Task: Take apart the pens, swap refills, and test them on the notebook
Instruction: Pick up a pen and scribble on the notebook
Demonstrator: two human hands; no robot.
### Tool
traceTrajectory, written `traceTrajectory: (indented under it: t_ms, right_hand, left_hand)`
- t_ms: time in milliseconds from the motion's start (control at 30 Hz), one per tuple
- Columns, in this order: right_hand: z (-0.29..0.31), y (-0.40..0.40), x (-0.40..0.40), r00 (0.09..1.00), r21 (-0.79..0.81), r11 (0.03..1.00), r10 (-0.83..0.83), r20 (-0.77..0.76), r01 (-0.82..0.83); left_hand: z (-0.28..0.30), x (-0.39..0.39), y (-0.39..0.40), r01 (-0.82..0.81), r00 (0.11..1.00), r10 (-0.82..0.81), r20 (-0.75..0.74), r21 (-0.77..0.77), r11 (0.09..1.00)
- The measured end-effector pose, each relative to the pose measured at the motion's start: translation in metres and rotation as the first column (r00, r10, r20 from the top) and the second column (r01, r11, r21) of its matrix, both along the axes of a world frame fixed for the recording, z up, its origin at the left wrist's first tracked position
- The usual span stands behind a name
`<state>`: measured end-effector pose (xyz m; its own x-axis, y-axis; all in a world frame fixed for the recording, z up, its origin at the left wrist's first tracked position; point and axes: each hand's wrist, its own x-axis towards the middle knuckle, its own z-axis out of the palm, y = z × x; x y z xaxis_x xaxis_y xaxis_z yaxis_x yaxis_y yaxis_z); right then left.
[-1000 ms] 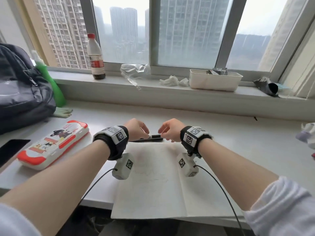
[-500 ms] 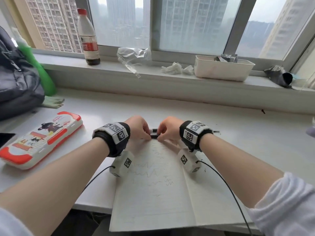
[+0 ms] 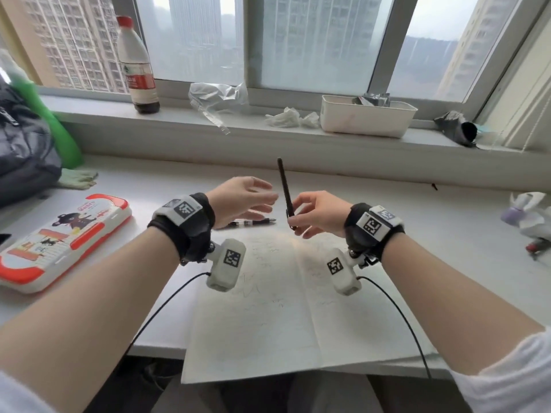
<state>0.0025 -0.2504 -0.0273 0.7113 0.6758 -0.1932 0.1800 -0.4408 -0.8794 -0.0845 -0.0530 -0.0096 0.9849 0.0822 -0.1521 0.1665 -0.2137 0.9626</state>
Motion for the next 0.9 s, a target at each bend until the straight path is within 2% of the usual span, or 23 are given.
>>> traceTrajectory:
  t_ms: [100,233,300,400,500,600,733,800,900]
  right_hand:
    - [-0.005,0.003,-0.009,0.999,0.082,0.996,-0.025,-0.045,0.028]
    - [-0.001,-0.006,-0.016,1.0,0.034,0.999,-0.002,-0.008,0.003]
    - [0.003,-0.012,-0.015,0.999,0.034,0.998,-0.047,0.021,0.047]
    - [0.005,-0.017,-0.015,0.987,0.124,0.984,-0.112,-0.115,0.126]
    - [-0.005,-0.022,-0.02,0.966,0.21,0.965,-0.11,-0.232,0.16]
    - [-0.017,-0.025,-0.025,0.957,0.261,0.944,-0.133,-0.258,0.202]
    - [-0.012,-0.024,-0.026,0.95,0.348,0.905,-0.152,-0.274,0.245]
    - [-0.008,-0.021,-0.025,0.953,0.389,0.885,-0.16,-0.259,0.255]
    - [-0.003,-0.017,-0.021,0.944,0.415,0.858,-0.208,-0.257,0.302]
  left_hand:
    - [-0.01,-0.001,-0.025,0.039,0.999,-0.042,0.019,0.109,0.993]
    - [-0.007,-0.006,-0.034,0.043,0.999,-0.049,0.021,0.234,0.971]
    - [-0.005,-0.01,-0.036,0.079,0.997,-0.081,-0.003,0.278,0.957]
    - [-0.002,-0.013,-0.052,0.172,0.985,-0.163,-0.059,0.425,0.889]
    - [-0.001,-0.011,-0.069,0.235,0.971,-0.228,-0.067,0.395,0.888]
    - [-0.003,-0.009,-0.074,0.26,0.964,-0.256,-0.065,0.416,0.871]
    - [-0.007,-0.008,-0.069,0.233,0.971,-0.234,-0.043,0.378,0.896]
    - [-0.006,-0.008,-0.065,0.22,0.975,-0.217,-0.057,0.419,0.881]
    - [-0.007,-0.008,-0.047,0.245,0.969,-0.189,-0.157,0.565,0.788]
